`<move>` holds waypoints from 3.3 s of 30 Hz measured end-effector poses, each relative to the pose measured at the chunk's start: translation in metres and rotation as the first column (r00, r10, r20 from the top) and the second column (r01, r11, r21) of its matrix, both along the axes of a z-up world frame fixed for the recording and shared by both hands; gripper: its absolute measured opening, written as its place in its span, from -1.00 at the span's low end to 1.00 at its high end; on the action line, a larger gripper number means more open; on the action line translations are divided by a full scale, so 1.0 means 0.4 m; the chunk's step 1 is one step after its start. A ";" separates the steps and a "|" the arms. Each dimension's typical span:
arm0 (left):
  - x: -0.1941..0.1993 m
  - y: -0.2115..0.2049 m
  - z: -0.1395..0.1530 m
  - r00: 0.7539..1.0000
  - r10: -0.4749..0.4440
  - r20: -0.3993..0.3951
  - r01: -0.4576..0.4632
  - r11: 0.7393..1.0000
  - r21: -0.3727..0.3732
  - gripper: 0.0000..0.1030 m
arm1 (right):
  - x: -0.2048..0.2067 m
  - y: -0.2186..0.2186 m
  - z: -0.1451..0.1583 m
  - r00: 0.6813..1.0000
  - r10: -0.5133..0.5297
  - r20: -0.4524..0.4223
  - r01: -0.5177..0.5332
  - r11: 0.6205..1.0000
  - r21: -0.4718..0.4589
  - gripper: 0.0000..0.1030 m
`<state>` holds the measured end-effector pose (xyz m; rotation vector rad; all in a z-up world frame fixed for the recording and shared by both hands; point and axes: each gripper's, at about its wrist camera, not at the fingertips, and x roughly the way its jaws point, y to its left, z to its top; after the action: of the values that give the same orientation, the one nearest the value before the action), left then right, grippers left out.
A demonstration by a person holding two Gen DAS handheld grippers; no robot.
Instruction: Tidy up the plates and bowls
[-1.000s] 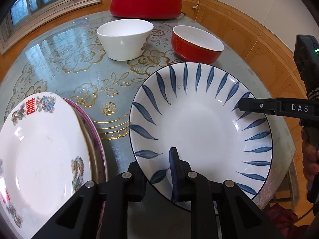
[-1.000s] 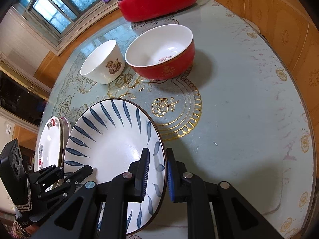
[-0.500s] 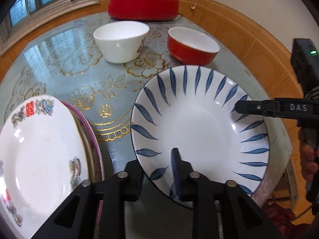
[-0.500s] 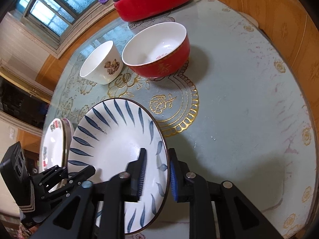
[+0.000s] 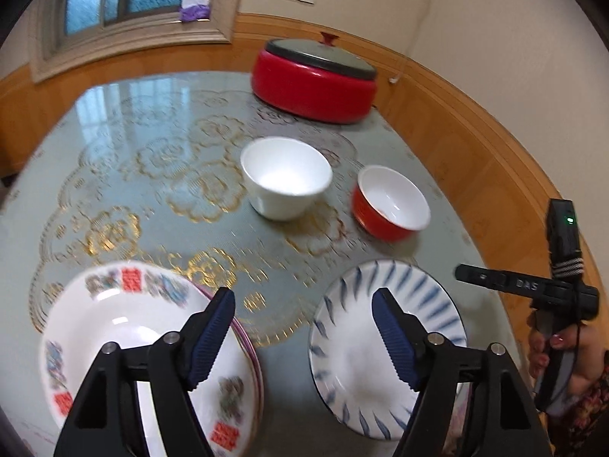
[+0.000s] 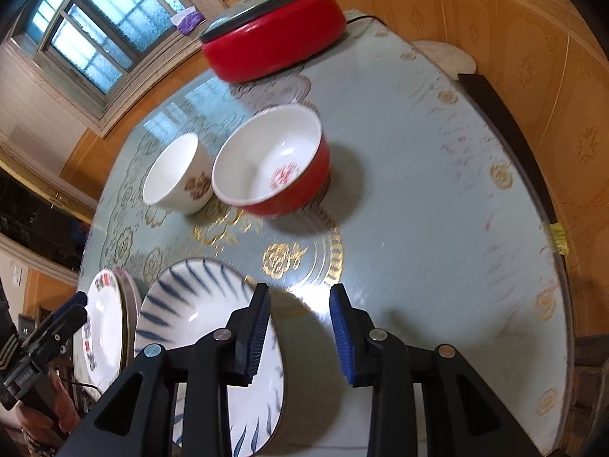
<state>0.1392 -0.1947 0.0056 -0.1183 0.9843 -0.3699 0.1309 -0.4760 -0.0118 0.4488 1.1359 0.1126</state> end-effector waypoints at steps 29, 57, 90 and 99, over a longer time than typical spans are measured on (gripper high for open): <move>0.280 -0.316 -0.072 0.988 -0.113 -0.102 0.121 0.990 0.076 0.49 | 0.309 -0.034 -0.090 0.997 -0.020 -0.075 0.019 1.000 -0.006 -0.37; 0.434 -0.426 -0.235 0.954 -0.180 -0.239 0.222 0.961 0.163 -0.40 | 0.330 -0.038 -0.154 0.997 -0.006 -0.082 0.006 1.000 -0.004 -0.64; 0.353 -0.414 -0.208 0.959 -0.216 -0.182 0.237 0.965 0.107 -0.74 | 0.276 -0.037 -0.104 1.000 0.004 -0.023 -0.004 1.000 -0.019 -0.68; 0.328 -0.391 -0.197 0.962 -0.205 -0.181 0.220 0.974 0.061 -0.74 | 0.255 -0.044 -0.102 0.999 -0.028 -0.032 0.029 0.999 0.036 -0.68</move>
<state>0.2703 -0.3511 -0.0732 0.0303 1.1873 -0.5227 0.2330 -0.4936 -0.0525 0.5009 1.1597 0.1015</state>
